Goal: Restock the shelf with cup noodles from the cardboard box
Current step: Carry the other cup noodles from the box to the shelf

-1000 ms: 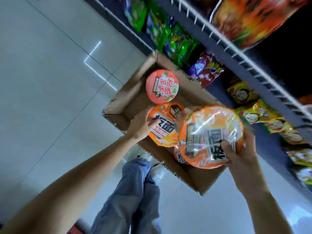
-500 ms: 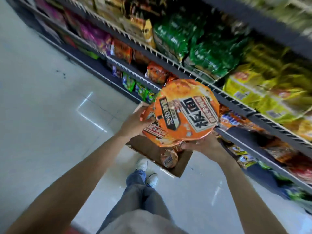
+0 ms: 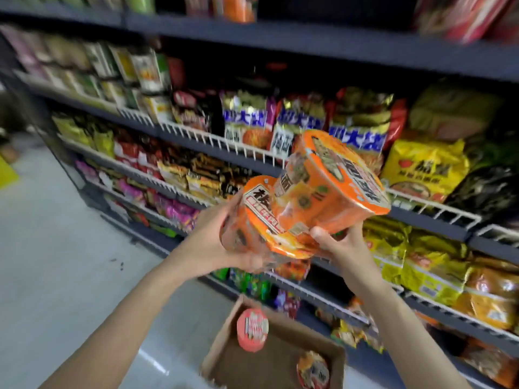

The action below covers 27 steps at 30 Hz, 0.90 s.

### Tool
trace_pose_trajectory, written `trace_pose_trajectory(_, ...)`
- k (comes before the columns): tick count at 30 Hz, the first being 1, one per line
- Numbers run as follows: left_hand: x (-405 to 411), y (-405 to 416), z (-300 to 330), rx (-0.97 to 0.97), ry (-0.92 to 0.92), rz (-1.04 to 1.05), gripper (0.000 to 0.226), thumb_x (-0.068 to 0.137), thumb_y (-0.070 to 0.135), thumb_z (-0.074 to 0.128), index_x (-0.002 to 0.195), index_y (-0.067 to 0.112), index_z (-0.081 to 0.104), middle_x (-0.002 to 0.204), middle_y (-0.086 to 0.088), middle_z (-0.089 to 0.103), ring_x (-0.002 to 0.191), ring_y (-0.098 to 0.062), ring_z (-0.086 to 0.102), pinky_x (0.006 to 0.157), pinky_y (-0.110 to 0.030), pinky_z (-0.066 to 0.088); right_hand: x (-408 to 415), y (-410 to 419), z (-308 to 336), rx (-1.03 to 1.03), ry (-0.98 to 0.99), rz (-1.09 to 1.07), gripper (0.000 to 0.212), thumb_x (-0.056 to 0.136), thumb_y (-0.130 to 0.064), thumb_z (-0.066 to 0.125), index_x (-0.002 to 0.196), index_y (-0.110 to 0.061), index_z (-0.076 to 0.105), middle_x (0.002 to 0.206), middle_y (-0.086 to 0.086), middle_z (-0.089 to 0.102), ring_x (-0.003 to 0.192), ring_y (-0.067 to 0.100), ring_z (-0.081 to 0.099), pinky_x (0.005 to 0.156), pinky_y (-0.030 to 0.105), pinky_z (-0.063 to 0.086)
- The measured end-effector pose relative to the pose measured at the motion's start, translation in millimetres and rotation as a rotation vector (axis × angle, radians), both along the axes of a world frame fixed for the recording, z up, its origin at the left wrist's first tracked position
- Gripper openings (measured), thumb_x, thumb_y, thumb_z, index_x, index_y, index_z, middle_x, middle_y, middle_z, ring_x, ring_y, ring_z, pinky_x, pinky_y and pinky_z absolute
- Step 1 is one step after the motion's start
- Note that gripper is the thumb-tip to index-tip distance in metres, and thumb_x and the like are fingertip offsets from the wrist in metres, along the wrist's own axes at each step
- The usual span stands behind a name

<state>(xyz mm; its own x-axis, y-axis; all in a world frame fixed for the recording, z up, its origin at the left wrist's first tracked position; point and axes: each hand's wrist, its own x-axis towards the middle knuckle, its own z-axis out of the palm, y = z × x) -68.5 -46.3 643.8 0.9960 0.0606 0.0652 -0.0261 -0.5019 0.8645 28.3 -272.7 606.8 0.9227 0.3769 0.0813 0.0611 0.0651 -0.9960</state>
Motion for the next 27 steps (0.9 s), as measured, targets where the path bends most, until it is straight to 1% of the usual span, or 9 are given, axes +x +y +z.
trace_pose_trajectory(2, 10, 5, 24, 0.124, -0.215, -0.002, 0.108, 0.05, 0.06, 0.083, 0.141, 0.05, 0.024, 0.143, 0.022, 0.034, 0.136, -0.007, 0.03, 0.111, -0.048, 0.03, 8, 17, 29, 0.089, -0.008, -0.022, 0.095, 0.069, -0.032, 0.082, 0.143, -0.026, 0.023, 0.131, -0.004, 0.056, 0.107, 0.01, 0.064, 0.075, 0.029, 0.058)
trace_pose_trajectory(4, 23, 14, 48, 0.208, -0.36, 0.034, 0.107, 0.052, 0.063, 0.078, 0.142, 0.046, 0.023, 0.141, 0.028, 0.026, 0.135, -0.002, 0.026, 0.111, -0.042, 0.029, 16, 33, 58, 0.128, -0.027, -0.026, 0.091, 0.07, -0.043, 0.079, 0.142, -0.024, 0.027, 0.121, -0.01, 0.063, 0.1, 0.007, 0.066, 0.074, 0.03, 0.059)
trace_pose_trajectory(7, 50, 38, 88, 0.293, -0.515, 0.021, 0.104, 0.052, 0.071, 0.07, 0.141, 0.045, 0.022, 0.137, 0.034, 0.022, 0.13, 0.007, 0.026, 0.108, -0.027, 0.027, 31, 52, 103, 0.14, -0.124, -0.073, 0.11, 0.047, -0.059, 0.084, 0.138, -0.025, 0.033, 0.114, -0.013, 0.066, 0.099, 0.008, 0.067, 0.068, 0.028, 0.057)
trace_pose_trajectory(10, 88, 72, 124, 0.244, -0.602, -0.044, 0.106, 0.05, 0.07, 0.071, 0.142, 0.038, 0.029, 0.132, 0.032, 0.032, 0.123, 0.014, 0.032, 0.101, -0.01, 0.027, 45, 71, 148, 0.166, -0.198, -0.14, 0.12, 0.036, -0.064, 0.085, 0.135, -0.017, 0.035, 0.108, -0.002, 0.066, 0.089, 0.009, 0.07, 0.062, 0.027, 0.056)
trace_pose_trajectory(13, 128, 96, 161, 0.162, -0.68, -0.082, 0.103, 0.049, 0.07, 0.074, 0.138, 0.039, 0.033, 0.126, 0.033, 0.04, 0.116, 0.019, 0.038, 0.091, 0.003, 0.027, 60, 91, 199, 0.142, -0.288, -0.188, 0.099, 0.051, -0.052, 0.074, 0.136, -0.02, 0.034, 0.112, -0.002, 0.063, 0.086, 0.008, 0.07, 0.061, 0.029, 0.057)
trace_pose_trajectory(16, 169, 114, 196, 0.092, -0.723, -0.095, 0.097, 0.05, 0.066, 0.076, 0.134, 0.042, 0.034, 0.127, 0.03, 0.043, 0.117, 0.012, 0.043, 0.095, -0.005, 0.032, 83, 110, 252, 0.067, -0.367, -0.248, 0.092, 0.048, -0.055, 0.072, 0.128, -0.026, 0.036, 0.123, -0.001, 0.059, 0.094, 0.014, 0.069, 0.065, 0.037, 0.058)
trace_pose_trajectory(19, 211, 127, 223, 0.038, -0.749, -0.12, 0.099, 0.051, 0.069, 0.076, 0.136, 0.036, 0.039, 0.132, 0.018, 0.051, 0.12, -0.001, 0.049, 0.101, -0.031, 0.043, 108, 125, 299, -0.079, -0.42, -0.31, 0.1, 0.05, -0.061, 0.073, 0.134, -0.029, 0.03, 0.121, -0.005, 0.059, 0.097, 0.017, 0.068, 0.072, 0.043, 0.059)
trace_pose_trajectory(24, 274, 130, 239, -0.048, -0.698, -0.114, 0.095, 0.059, 0.058, 0.075, 0.14, 0.028, 0.037, 0.124, 0.017, 0.052, 0.11, 0.0, 0.049, 0.09, -0.024, 0.04, 162, 149, 341, -0.241, -0.464, -0.438, 0.093, 0.063, -0.06, 0.075, 0.137, -0.026, 0.031, 0.122, -0.007, 0.058, 0.102, 0.016, 0.065, 0.078, 0.045, 0.058)
trace_pose_trajectory(27, 314, 128, 237, -0.096, -0.628, -0.111, 0.093, 0.064, 0.057, 0.076, 0.142, 0.029, 0.034, 0.132, 0.011, 0.052, 0.111, -0.003, 0.047, 0.089, -0.025, 0.039, 198, 161, 347, -0.267, -0.437, -0.519, 0.098, 0.065, -0.06, 0.076, 0.141, -0.022, 0.027, 0.125, -0.003, 0.057, 0.105, 0.018, 0.062, 0.084, 0.048, 0.055)
